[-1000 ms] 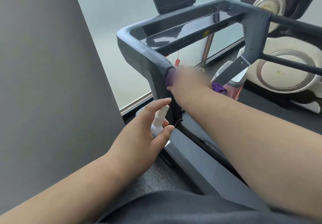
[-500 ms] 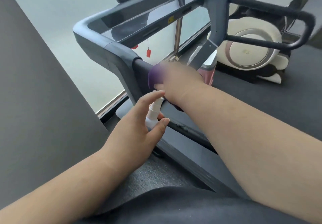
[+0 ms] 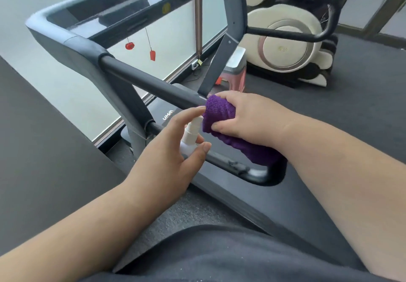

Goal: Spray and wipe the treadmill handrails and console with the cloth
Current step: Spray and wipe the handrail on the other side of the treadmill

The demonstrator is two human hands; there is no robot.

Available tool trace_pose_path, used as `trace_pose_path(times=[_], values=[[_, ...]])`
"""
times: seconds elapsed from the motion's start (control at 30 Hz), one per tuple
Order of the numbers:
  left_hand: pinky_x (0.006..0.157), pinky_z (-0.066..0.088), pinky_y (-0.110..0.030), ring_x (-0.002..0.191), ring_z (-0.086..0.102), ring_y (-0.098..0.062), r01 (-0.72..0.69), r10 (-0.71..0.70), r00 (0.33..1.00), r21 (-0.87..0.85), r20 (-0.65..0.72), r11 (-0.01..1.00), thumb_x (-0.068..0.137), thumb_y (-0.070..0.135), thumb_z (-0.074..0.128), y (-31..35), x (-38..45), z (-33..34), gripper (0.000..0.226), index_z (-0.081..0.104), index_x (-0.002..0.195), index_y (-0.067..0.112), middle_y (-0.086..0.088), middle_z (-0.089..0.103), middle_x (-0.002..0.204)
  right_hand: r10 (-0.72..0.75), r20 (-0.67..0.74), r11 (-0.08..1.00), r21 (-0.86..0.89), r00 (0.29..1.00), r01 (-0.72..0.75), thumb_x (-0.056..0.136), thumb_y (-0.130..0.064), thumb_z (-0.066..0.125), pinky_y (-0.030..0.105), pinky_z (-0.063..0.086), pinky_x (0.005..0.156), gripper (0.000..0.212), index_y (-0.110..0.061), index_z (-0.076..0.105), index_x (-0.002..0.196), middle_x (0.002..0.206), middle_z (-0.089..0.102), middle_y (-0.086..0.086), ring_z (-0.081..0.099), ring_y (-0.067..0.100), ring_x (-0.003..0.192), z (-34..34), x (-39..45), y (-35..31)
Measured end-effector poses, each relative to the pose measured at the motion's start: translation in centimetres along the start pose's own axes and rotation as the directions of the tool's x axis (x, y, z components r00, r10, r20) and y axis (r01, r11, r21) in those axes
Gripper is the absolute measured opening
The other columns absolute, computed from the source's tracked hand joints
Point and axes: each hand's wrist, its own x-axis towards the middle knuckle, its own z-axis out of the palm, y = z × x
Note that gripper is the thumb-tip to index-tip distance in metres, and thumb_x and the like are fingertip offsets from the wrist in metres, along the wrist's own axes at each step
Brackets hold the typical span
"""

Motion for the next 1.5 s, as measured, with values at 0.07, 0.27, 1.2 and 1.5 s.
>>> trace_pose_path(times=[0.07, 0.27, 1.2, 1.5], values=[[0.066, 0.047, -0.016, 0.07, 0.064, -0.016, 0.022, -0.022, 1.0, 0.019, 0.0, 1.0, 0.087, 0.05, 0.059, 1.2, -0.7, 1.3, 0.051, 0.034, 0.128, 0.068, 0.024, 0.065, 0.101, -0.03, 0.001, 0.998, 0.064, 1.0, 0.029, 0.083, -0.041, 0.071, 0.004, 0.041, 0.045, 0.043, -0.055, 0.047, 0.116, 0.07, 0.071, -0.023, 0.067, -0.004, 0.058, -0.6, -1.7, 2.0], [0.064, 0.05, -0.018, 0.069, 0.062, -0.016, 0.056, -0.056, 0.998, 0.053, -0.016, 0.997, 0.089, 0.045, 0.061, 3.8, -2.4, 4.6, 0.053, 0.035, 0.132, 0.064, 0.024, 0.063, 0.102, -0.11, -0.311, 0.952, 0.239, 0.944, 0.19, 0.069, -0.055, 0.073, 0.028, 0.049, 0.092, 0.067, -0.049, 0.05, 0.131, 0.117, 0.064, -0.025, 0.061, -0.003, 0.106, 1.7, -5.6, 7.9], [0.063, 0.049, -0.025, 0.074, 0.065, -0.008, 0.148, -0.13, 0.978, 0.109, -0.162, 0.983, 0.09, 0.042, 0.065, 0.9, -1.3, 0.6, 0.056, 0.035, 0.129, 0.067, 0.025, 0.063, 0.1, -0.522, -0.474, 0.78, 0.07, 0.709, 0.622, 0.079, -0.054, 0.076, 0.019, 0.044, 0.098, 0.065, -0.024, 0.056, 0.132, 0.127, 0.061, -0.017, 0.06, 0.001, 0.116, 5.5, -10.0, 3.1], [0.055, 0.054, -0.034, 0.063, 0.06, -0.008, 0.218, -0.195, 0.975, 0.256, -0.111, 0.942, 0.092, 0.044, 0.06, -8.0, 6.0, -10.1, 0.047, 0.033, 0.127, 0.062, 0.015, 0.063, 0.089, -0.539, -0.162, 0.842, -0.082, 0.827, 0.533, 0.079, -0.068, 0.066, 0.014, 0.041, 0.1, 0.068, -0.026, 0.06, 0.132, 0.124, 0.064, -0.018, 0.058, -0.004, 0.115, 10.8, -2.2, -4.1]])
